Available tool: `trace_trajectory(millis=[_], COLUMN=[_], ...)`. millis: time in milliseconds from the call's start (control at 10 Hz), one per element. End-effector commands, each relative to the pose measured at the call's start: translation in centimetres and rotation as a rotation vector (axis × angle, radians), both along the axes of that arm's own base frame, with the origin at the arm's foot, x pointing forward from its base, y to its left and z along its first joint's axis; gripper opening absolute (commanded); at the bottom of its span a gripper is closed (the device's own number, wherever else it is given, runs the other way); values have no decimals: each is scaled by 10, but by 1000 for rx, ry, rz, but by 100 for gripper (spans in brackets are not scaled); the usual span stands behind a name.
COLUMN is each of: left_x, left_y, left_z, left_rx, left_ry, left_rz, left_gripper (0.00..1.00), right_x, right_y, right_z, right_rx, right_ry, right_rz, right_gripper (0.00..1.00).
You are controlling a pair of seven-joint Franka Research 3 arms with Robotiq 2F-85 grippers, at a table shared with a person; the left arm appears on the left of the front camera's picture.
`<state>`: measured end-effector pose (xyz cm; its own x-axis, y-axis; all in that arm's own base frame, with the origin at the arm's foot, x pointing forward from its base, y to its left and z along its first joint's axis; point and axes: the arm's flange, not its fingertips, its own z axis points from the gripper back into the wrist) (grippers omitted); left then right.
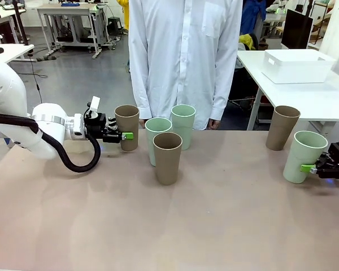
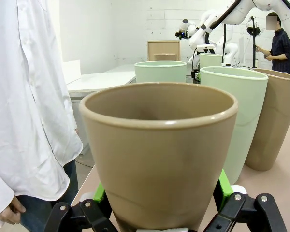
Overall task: Stack the cups and store them in the basket.
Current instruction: Pick up two Reusable plastic cups , one in each hand.
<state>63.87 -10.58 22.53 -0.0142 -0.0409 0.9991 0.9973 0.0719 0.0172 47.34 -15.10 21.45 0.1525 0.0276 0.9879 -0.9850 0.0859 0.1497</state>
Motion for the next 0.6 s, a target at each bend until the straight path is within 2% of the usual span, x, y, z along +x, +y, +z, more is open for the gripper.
trace_trajectory(millis=[0, 100, 200, 300, 400, 500], left_x=[-7, -7, -8, -8, -8, -8], left_y=[-2, -2, -2, -2, -1, -1], left_z=[4, 4, 4, 3, 3, 4], left_rx=[-7, -10, -10, -8, -4, -4], left_ry=[11, 13, 18, 21, 20, 20], left_rz=[4, 4, 3, 2, 2, -1], left_gripper=[100, 81, 81, 63, 76, 44], right_x=[1, 1, 1, 2, 3, 3], right_y=[10, 10, 10, 9, 8, 7], right_z=[7, 7, 7, 8, 8, 8], right_rx=[-12, -10, -6, -5, -5, -4], right_ry=[1, 0, -3, -6, -9, -10], right_rz=[-22, -21, -18, -18, -16, -13], right_gripper=[100, 80, 80, 60, 75, 40])
